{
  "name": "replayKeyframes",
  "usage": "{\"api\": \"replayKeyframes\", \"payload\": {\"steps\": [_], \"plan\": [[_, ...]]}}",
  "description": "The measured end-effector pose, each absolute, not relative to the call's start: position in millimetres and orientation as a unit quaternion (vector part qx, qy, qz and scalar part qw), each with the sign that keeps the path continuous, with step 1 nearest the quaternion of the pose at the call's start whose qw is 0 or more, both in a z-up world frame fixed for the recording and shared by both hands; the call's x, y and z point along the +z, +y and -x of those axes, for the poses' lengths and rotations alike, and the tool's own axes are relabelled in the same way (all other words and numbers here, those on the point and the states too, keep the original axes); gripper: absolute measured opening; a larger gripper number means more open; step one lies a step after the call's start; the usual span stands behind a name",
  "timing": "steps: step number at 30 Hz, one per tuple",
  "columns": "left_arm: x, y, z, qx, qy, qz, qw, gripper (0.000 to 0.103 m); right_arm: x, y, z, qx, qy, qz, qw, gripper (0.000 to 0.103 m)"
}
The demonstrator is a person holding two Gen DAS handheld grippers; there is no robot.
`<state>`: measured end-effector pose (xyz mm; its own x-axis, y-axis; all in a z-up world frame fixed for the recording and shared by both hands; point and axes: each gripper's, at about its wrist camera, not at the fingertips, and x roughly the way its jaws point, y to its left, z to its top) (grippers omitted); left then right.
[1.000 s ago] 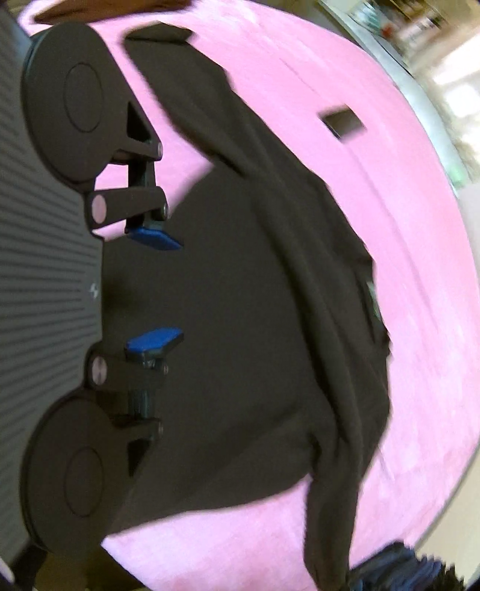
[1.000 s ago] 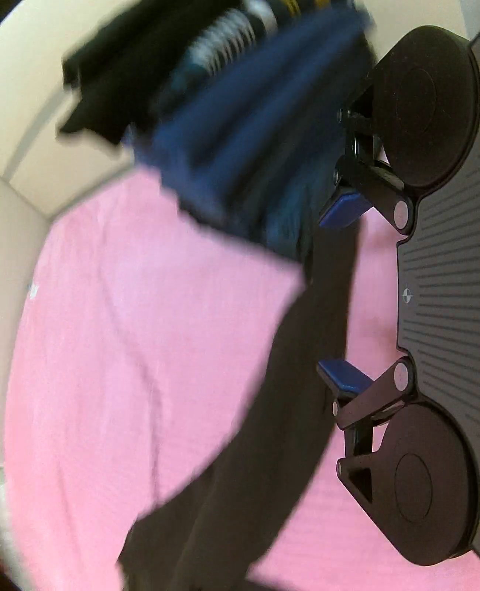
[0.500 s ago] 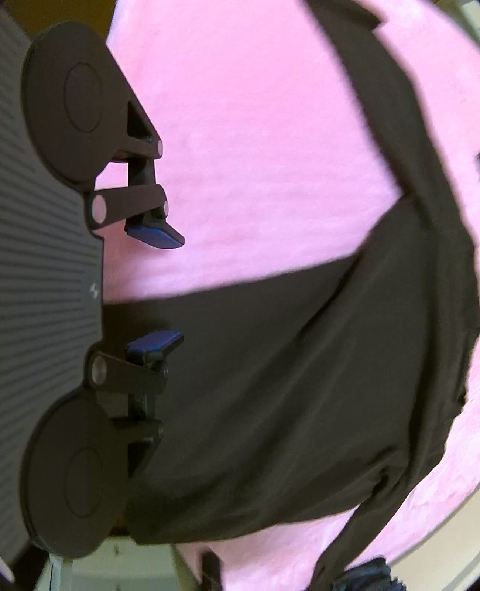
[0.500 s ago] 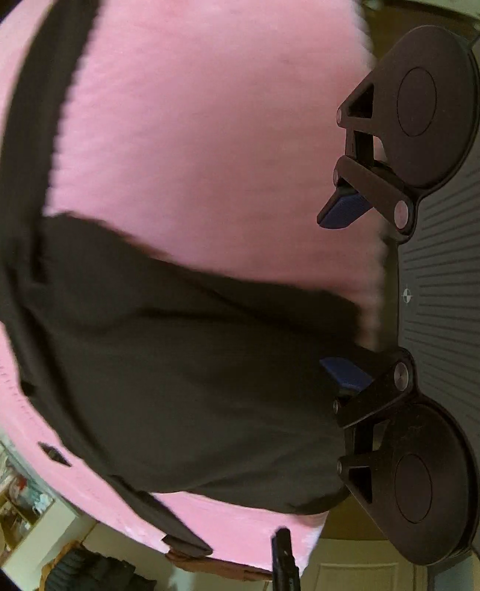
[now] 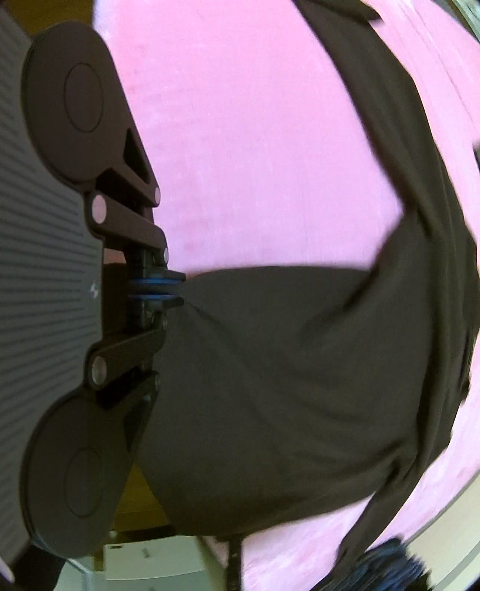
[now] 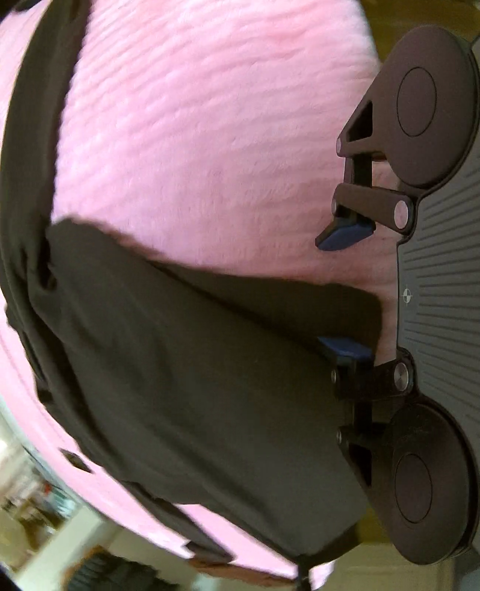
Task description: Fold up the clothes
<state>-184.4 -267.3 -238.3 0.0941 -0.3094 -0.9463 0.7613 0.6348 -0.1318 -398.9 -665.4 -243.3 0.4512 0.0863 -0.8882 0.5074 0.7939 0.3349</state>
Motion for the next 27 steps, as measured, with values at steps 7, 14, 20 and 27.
{"api": "replayKeyframes", "payload": {"steps": [7,14,20,27], "plan": [[-233.5,-279.4,190.4,-0.384,0.555,-0.232,0.7,0.003,-181.3,-696.4,431.1,-0.165,0.554,-0.239,0.78,0.001],[-237.4,-274.6,227.1,-0.403,0.573,-0.251,0.668,0.003,-184.4,-711.5,474.5,-0.202,0.623,-0.237,0.717,0.001],[-249.7,-280.4,240.0,-0.384,0.584,-0.284,0.657,0.004,-195.1,-698.6,447.1,-0.18,0.633,-0.227,0.718,0.002],[-219.1,-269.7,207.5,-0.321,0.586,-0.275,0.691,0.017,-165.5,-721.3,425.2,-0.184,0.596,-0.205,0.754,0.079]]}}
